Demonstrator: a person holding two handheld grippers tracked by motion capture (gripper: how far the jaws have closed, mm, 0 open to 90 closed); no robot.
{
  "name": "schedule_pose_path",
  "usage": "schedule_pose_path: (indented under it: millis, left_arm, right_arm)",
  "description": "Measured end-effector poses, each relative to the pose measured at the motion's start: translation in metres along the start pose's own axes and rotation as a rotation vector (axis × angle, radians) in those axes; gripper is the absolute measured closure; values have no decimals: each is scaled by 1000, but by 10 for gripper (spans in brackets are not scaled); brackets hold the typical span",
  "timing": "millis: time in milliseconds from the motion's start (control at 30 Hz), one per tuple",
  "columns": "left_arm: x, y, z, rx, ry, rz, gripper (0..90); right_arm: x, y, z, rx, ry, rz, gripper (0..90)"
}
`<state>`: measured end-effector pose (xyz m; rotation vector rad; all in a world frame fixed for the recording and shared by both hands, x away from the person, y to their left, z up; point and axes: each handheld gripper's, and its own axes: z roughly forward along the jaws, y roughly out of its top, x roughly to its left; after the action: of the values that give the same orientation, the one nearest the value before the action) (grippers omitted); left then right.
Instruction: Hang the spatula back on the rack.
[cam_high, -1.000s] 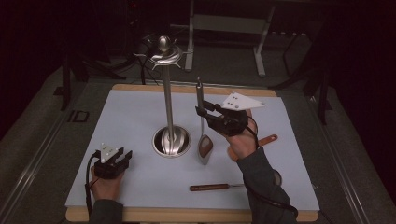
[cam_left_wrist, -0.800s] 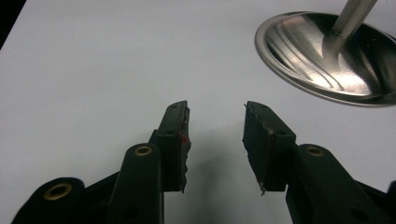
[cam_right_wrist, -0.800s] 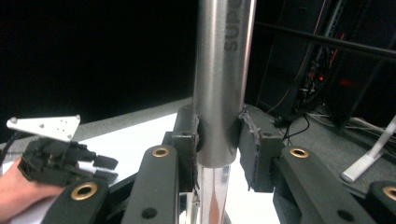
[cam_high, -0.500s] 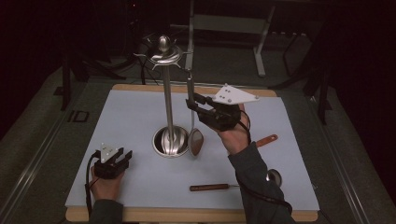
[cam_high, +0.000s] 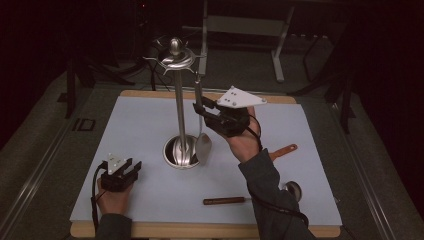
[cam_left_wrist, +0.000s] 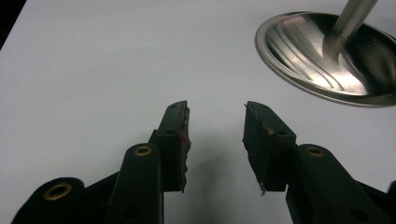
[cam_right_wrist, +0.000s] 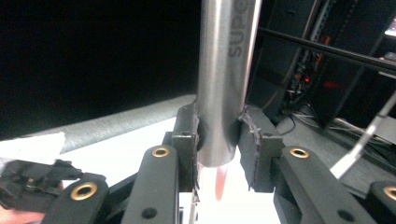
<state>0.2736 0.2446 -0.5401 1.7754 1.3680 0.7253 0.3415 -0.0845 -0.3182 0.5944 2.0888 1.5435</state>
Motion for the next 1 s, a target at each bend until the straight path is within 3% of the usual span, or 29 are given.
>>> schedule_pose_path:
  millis: [133,267,533,867,1000]
  left_arm:
    - [0,0,0,0,-1,0,606]
    - [0,0,0,1,0,-3,605]
    - [0,0,0,0,1,-2,605]
    - [0,0,0,1,1,-2,605]
    - [0,0,0,1,1,-3,605]
  right_arm:
    - [0,-3,4,17,-10,-2,699]
    - [4,-5,3,-25,7,1,702]
    - [5,2,-3,-55,-34,4,702]
    - [4,4,9,8,-58,1,701]
    - [3,2,11,-2,-40,11,671]
